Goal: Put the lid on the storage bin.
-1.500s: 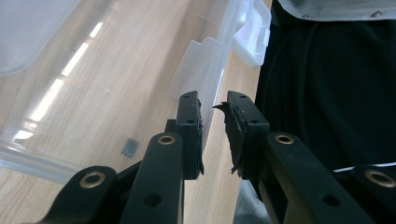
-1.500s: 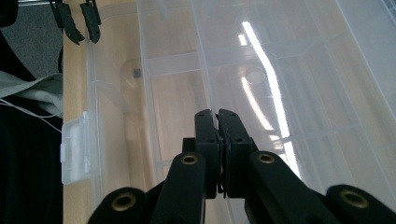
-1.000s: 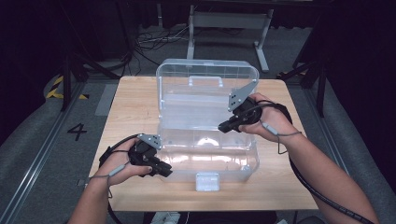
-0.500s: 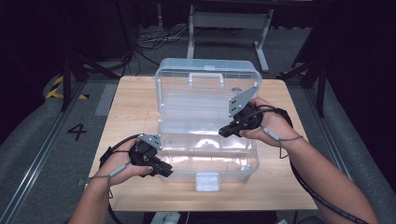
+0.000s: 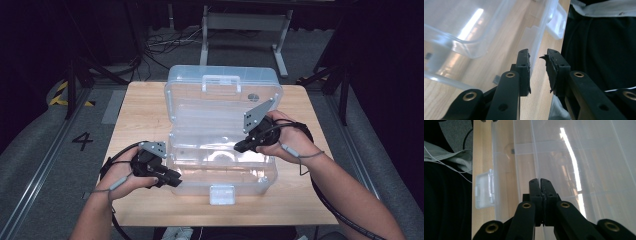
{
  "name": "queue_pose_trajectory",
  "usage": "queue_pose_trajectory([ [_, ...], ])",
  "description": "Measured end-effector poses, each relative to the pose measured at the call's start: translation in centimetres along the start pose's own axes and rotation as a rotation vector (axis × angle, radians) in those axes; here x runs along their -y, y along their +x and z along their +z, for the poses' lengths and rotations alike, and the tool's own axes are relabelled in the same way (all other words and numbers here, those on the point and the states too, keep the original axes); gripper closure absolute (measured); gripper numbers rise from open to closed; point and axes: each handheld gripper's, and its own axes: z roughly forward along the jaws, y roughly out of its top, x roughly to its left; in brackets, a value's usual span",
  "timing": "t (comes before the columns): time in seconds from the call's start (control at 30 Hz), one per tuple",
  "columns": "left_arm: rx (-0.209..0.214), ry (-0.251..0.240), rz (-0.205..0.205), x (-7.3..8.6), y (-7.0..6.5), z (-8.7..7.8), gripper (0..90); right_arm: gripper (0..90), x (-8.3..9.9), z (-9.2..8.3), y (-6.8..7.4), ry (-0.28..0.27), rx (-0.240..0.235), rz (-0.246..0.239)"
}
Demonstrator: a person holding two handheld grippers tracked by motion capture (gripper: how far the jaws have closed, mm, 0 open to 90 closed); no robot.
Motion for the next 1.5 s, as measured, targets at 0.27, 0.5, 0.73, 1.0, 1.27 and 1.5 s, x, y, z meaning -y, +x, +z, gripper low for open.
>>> queue_pose_trajectory([
  [0.27,-0.017,-0.045,0.014,0.1,-0.7,-2.0,74.0,88.8,0.1,0.2,0.5,0.009,-0.001,-0.006],
  [0.5,-0.057,-0.104,0.040,-0.2,-1.4,-3.6,83.1,88.8,0.3,0.4,0.9,-0.001,-0.005,0.002],
  [0.73,-0.079,-0.184,0.023,-0.6,-1.6,-4.7,89.6,88.9,0.5,0.5,1.2,0.000,-0.004,0.001],
  [1.0,-0.122,-0.302,-0.018,-1.0,-1.3,-5.4,89.9,88.8,0.8,0.8,1.8,0.000,-0.003,-0.007],
  [1.27,-0.206,-0.361,-0.056,-1.8,-0.7,-4.7,89.9,87.0,1.2,1.3,3.5,0.011,0.061,-0.031],
  [1.5,-0.212,-0.336,-0.078,-1.9,-0.3,-4.1,90.0,73.2,1.9,0.4,5.6,-0.077,0.116,0.000],
])
